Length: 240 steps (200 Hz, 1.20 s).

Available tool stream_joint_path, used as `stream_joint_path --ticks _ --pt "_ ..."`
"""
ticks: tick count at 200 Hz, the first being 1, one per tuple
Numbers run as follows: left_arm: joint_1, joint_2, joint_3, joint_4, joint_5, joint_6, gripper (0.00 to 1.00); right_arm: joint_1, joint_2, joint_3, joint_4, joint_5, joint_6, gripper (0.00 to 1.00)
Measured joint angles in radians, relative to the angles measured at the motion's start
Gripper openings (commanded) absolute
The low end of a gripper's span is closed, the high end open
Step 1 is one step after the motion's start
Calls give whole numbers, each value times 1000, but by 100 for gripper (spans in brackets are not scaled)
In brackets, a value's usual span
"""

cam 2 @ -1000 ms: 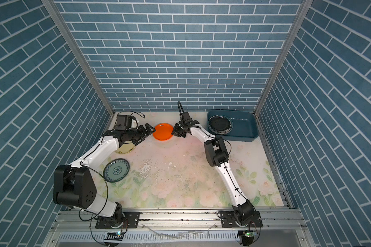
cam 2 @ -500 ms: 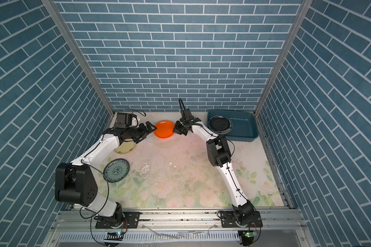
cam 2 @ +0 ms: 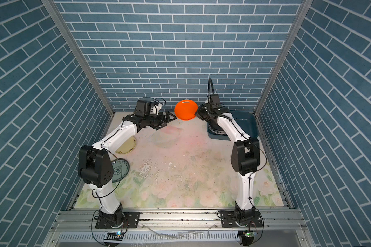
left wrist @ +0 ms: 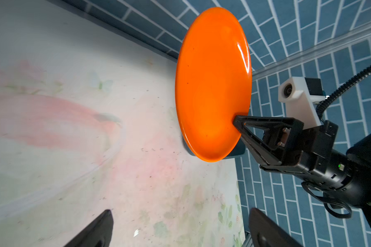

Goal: Place the plates into the plastic bin on the countertop
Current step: Place the plate in the plastic bin.

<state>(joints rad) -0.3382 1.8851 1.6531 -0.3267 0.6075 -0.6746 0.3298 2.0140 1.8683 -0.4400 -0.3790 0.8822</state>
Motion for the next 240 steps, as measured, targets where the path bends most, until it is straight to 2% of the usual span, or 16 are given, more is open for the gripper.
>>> stream_joint_path --ticks 44,86,118,185,240 --pt "-94 140 174 8 46 -8 100 -142 -127 -137 -71 48 -10 0" --pt "-147 234 282 -5 59 -11 100 -249 -134 -236 -117 63 -19 0" --pt "-163 274 335 -18 60 -19 100 -293 -85 -236 -112 60 -26 0" --pt "-182 386 497 -61 60 -30 100 -336 121 -129 -98 47 -26 0" --pt "-189 421 545 -87 47 -40 100 -357 162 -114 -67 27 -27 0"
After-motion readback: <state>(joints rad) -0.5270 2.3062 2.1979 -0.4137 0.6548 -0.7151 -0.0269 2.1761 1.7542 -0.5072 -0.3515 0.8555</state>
